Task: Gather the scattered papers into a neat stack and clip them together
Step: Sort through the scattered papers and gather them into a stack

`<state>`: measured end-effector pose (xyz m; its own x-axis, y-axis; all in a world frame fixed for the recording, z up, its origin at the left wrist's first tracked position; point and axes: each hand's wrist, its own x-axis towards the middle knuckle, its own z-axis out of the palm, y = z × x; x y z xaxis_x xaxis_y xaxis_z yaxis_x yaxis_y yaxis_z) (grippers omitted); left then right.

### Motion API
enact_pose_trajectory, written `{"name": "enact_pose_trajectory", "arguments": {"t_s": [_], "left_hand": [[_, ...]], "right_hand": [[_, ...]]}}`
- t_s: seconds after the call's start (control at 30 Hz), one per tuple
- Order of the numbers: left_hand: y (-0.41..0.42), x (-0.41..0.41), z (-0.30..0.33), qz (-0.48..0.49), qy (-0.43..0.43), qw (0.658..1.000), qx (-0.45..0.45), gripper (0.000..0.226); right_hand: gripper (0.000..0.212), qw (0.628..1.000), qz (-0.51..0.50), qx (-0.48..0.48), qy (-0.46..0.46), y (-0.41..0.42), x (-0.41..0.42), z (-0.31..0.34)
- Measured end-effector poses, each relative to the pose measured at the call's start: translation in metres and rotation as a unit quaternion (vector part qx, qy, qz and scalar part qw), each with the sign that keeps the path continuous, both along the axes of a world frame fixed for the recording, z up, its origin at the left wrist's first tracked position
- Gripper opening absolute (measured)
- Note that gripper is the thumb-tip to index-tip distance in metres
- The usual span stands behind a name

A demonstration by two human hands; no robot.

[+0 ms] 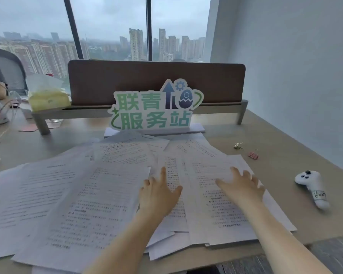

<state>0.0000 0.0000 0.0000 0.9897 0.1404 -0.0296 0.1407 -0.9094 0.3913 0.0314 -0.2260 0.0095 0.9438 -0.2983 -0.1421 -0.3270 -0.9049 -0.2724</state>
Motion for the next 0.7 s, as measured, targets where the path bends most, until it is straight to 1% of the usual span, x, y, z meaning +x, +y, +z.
{"name": "enact_pose_trajectory", "arguments": {"t_s": [0.1,0.17,0.27,0.37,0.47,0.5,0.57,0.7], "left_hand": [[-0.005,0.000,-0.001,0.019,0.010,1.000,0.001,0.084],[-0.008,0.002,0.000,0.023,0.014,0.999,-0.022,0.083],[-0.013,0.001,0.003,0.019,0.020,0.999,-0.042,0.082],[-0.016,-0.001,0.001,0.012,0.025,0.997,-0.078,0.083],[-0.022,-0.003,0.000,-0.003,0.023,0.994,-0.102,0.084],[-0.024,-0.004,0.000,-0.008,0.019,0.994,-0.103,0.083],[-0.028,-0.006,0.002,-0.020,0.019,0.994,-0.102,0.082],[-0.037,-0.008,-0.001,-0.043,0.018,0.995,-0.088,0.083]], "right_hand": [[0.094,0.998,-0.064,0.004,0.022,-0.016,-0.001,-0.001],[0.098,0.996,-0.090,0.014,0.024,-0.025,-0.001,-0.003],[0.094,0.994,-0.112,0.011,0.015,-0.030,0.000,-0.002],[0.080,0.988,-0.146,0.047,0.004,-0.035,0.003,0.006],[0.073,0.982,-0.170,0.084,0.023,-0.038,0.010,0.012],[0.070,0.982,-0.165,0.086,0.031,-0.039,0.013,0.012],[0.057,0.986,-0.138,0.085,0.043,-0.037,0.018,0.012],[0.028,0.981,-0.111,0.157,0.028,-0.035,0.019,0.012]]}}
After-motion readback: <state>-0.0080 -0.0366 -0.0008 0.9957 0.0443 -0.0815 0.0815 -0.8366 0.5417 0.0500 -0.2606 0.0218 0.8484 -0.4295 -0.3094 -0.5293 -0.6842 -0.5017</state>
